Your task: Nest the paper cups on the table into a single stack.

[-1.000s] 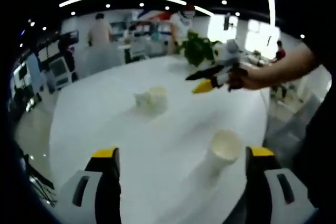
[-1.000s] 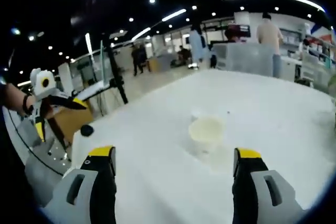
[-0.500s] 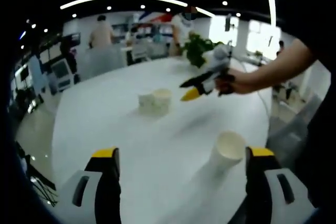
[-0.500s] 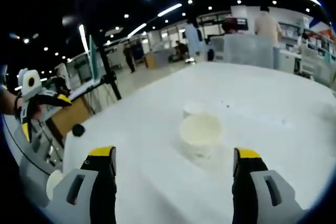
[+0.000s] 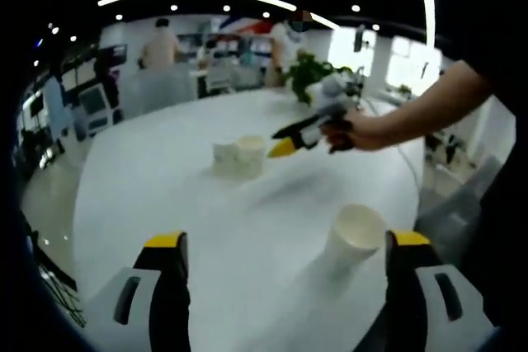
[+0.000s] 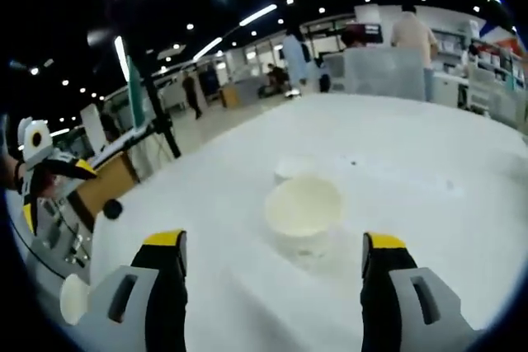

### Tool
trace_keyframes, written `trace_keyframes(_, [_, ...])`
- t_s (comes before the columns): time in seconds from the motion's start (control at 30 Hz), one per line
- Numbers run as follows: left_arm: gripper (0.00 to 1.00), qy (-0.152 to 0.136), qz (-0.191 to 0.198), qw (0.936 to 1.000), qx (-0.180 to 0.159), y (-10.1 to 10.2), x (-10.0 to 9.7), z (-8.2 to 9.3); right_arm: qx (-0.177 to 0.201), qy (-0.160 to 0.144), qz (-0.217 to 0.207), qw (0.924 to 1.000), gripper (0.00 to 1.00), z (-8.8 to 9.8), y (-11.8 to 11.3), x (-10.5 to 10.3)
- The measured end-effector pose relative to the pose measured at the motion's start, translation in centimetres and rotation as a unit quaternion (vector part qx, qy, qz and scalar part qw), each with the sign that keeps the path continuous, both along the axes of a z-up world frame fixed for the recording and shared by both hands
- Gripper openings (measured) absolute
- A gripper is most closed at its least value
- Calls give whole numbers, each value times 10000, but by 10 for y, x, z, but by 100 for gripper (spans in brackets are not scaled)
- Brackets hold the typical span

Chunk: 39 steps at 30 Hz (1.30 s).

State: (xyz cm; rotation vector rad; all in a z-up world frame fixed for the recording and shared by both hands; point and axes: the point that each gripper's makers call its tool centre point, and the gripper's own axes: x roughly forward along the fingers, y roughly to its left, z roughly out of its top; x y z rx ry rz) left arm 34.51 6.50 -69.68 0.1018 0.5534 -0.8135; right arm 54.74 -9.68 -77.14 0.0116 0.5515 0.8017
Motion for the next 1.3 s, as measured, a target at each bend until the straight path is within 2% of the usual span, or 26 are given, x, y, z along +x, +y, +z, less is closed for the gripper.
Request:
trace_keyframes(0.1, [99,-6,76,10000,-62,2,0,0,-142,-4,-10,9999,84,-5,-1,7])
trace_keyframes(0.17, [99,73,152,9996,-232,2,-2,1,-203,-43,-56,9998,83,-6,-2,14])
trace_keyframes(0.37, [99,100,204,9996,-193,7,-7,-3,-73,-117,-179,9997,76,-5,2,33])
trace_keyframes(0.53, [99,146,277,9992,-232,10,-12,-3,-234,-226,-86,9994,69,-8,5,42])
trace_keyframes(0.77, [99,198,302,9991,-208,13,-16,-8,-389,-271,8,9989,64,-16,8,47])
trace_keyframes(1.0, [99,255,379,9986,-272,16,-17,-10,-648,-365,100,9972,62,-14,19,37])
trace_keyframes(1.17, [99,252,376,9987,-233,17,-17,-10,-888,-469,217,9947,52,-22,16,44])
trace_keyframes(1.3, [99,266,388,9986,-236,19,-17,-11,-918,-510,284,9941,48,-16,20,38])
